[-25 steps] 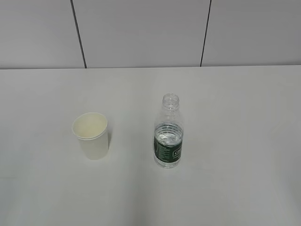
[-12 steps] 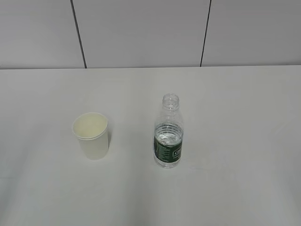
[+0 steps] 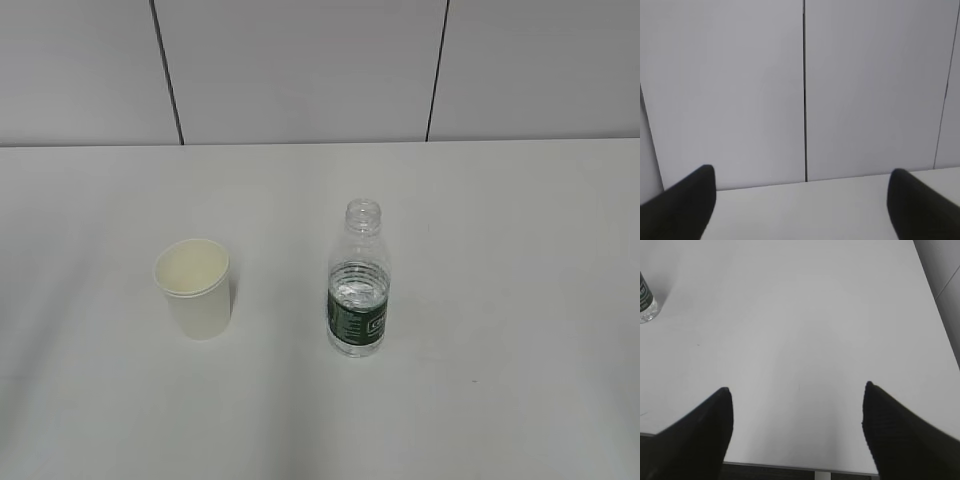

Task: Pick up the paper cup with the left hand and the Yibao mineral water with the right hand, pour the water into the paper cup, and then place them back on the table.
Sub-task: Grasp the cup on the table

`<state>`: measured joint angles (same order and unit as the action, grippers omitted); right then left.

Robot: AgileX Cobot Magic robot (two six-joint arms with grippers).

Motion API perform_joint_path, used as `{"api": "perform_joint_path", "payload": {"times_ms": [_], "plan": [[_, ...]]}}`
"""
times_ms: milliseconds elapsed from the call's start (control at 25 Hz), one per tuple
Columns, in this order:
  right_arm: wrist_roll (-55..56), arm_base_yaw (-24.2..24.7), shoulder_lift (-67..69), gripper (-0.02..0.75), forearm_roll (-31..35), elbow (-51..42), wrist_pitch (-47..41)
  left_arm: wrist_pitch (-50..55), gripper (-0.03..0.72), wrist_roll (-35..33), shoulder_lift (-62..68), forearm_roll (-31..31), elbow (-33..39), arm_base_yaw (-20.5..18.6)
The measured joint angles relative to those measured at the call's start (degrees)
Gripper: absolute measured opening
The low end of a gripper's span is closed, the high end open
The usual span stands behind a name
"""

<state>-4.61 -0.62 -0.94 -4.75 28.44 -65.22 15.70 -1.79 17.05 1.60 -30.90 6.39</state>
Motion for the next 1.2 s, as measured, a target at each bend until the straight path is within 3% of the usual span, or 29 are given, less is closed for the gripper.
{"api": "perform_joint_path", "payload": {"times_ms": [440,760,960,1200], "plan": [[0.0,0.0,0.0,0.592,0.0,0.0,0.0,-17.2,0.651,-0.1,21.4,2.5,0.6,2.0],[0.0,0.0,0.0,0.592,0.0,0.0,0.0,-26.5,0.639,0.3,36.0,-0.1,1.4,2.0],[0.0,0.0,0.0,0.592,0.0,0.0,0.0,-38.6,0.636,3.7,41.3,-0.1,9.6,2.0],[0.0,0.0,0.0,0.592,0.0,0.0,0.0,-51.5,0.631,4.3,45.4,4.7,18.4,2.0]]}}
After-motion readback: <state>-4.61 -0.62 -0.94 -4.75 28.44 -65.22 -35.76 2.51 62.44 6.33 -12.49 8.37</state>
